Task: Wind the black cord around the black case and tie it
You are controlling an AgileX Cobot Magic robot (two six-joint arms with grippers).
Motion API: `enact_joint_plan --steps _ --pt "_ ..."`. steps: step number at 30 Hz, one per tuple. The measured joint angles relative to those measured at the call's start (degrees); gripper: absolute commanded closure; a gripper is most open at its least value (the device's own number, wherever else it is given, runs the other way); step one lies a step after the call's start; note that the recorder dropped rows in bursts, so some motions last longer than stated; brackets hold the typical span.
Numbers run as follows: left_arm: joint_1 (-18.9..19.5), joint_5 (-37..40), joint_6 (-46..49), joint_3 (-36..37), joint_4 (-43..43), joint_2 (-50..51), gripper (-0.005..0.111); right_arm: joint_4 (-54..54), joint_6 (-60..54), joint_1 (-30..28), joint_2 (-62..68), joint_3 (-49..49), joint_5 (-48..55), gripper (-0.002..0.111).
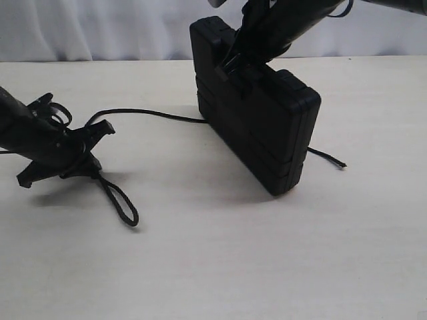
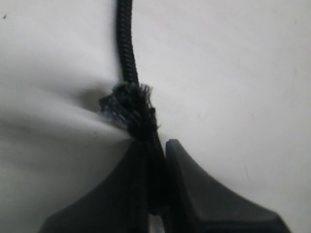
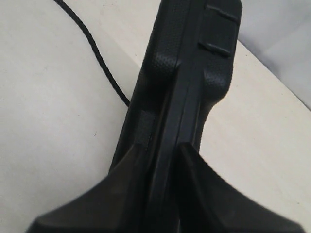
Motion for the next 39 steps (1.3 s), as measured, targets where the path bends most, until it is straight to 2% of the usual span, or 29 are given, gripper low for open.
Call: enact_joint_plan --steps 6,9,14,16,18,21,26,29,32,35,39 --pt "-0.1 2.2 2.9 -1.7 0.1 0.0 0.083 0.2 0.0 0.0 0.0 0.0 -0.1 0.104" --pt "-0.1 6.4 5.4 -3.7 0.9 0.0 0.078 0.3 0.0 0.0 0.0 0.0 -0.1 0.104" --pt "-0.1 9.8 6.4 -6.4 2.2 0.0 0.076 0.4 0.0 0.0 0.0 0.0 -0.1 0.104" --pt "-0.1 9.8 6.4 -6.5 3.5 0.0 0.068 0.5 0.0 0.0 0.0 0.0 -0.1 0.104" --pt "-0.1 9.8 6.4 -6.5 5.6 0.0 0.055 0.5 0.0 0.0 0.0 0.0 -0.1 0.104" --pt "-0.1 10.6 6.5 -7.4 11.7 0.0 0.04 0.5 0.0 0.0 0.0 0.0 -0.2 0.104" --pt "-0.1 19.3 9.6 -11.9 24.0 0.0 0.04 0.5 0.0 0.0 0.0 0.0 -0.2 0.104" --pt "-0.1 27.2 16.2 -15.6 31.7 0.0 0.04 0.6 0.0 0.0 0.0 0.0 -0.2 0.104" --pt "-0.5 33.0 26.5 -17.9 35.8 0.0 0.04 0.6 0.0 0.0 0.0 0.0 -0.3 0.104" --pt "-2.3 35.3 36.9 -18.5 38.5 0.0 0.04 0.7 0.0 0.0 0.0 0.1 -0.3 0.104" --pt "-5.3 33.1 46.8 -18.5 44.8 0.1 0.039 0.7 0.0 0.0 0.0 0.1 -0.3 0.104"
